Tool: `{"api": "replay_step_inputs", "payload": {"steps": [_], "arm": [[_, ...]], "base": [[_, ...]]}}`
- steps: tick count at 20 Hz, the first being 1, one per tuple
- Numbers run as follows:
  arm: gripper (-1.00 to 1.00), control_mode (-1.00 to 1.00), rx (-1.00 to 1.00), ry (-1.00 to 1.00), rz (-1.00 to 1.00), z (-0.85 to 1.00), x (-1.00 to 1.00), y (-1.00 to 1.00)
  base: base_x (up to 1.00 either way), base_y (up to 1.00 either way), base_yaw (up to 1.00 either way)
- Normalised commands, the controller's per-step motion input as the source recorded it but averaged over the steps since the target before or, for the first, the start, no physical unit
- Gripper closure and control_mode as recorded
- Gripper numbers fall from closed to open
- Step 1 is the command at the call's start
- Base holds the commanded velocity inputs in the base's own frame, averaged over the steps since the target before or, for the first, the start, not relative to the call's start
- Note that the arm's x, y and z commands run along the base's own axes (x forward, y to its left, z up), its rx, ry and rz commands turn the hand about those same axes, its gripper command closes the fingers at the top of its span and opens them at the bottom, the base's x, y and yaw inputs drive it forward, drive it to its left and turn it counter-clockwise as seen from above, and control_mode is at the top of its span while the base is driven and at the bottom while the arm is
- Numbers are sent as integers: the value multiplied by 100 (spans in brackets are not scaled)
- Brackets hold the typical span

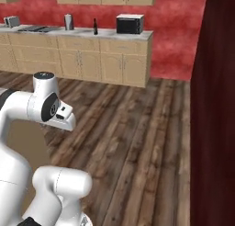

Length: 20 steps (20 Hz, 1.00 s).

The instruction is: There is a wine glass and glass cup on the dining counter. Place the wine bottle next to the wine glass and the juice bottle next to the glass cup.

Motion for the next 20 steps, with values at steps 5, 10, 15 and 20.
{"api": "replay_step_inputs", "payload": {"steps": [5, 10, 15, 20], "arm": [[-100, 100, 0, 0, 0, 0, 0, 0], [-100, 100, 0, 0, 0, 0, 0, 0], [-100, 100, 0, 0, 0, 0, 0, 0], [-100, 100, 0, 0, 0, 0, 0, 0]], "base": [[82, -17, 29], [82, -18, 27], [82, -16, 27], [82, -16, 28]]}}
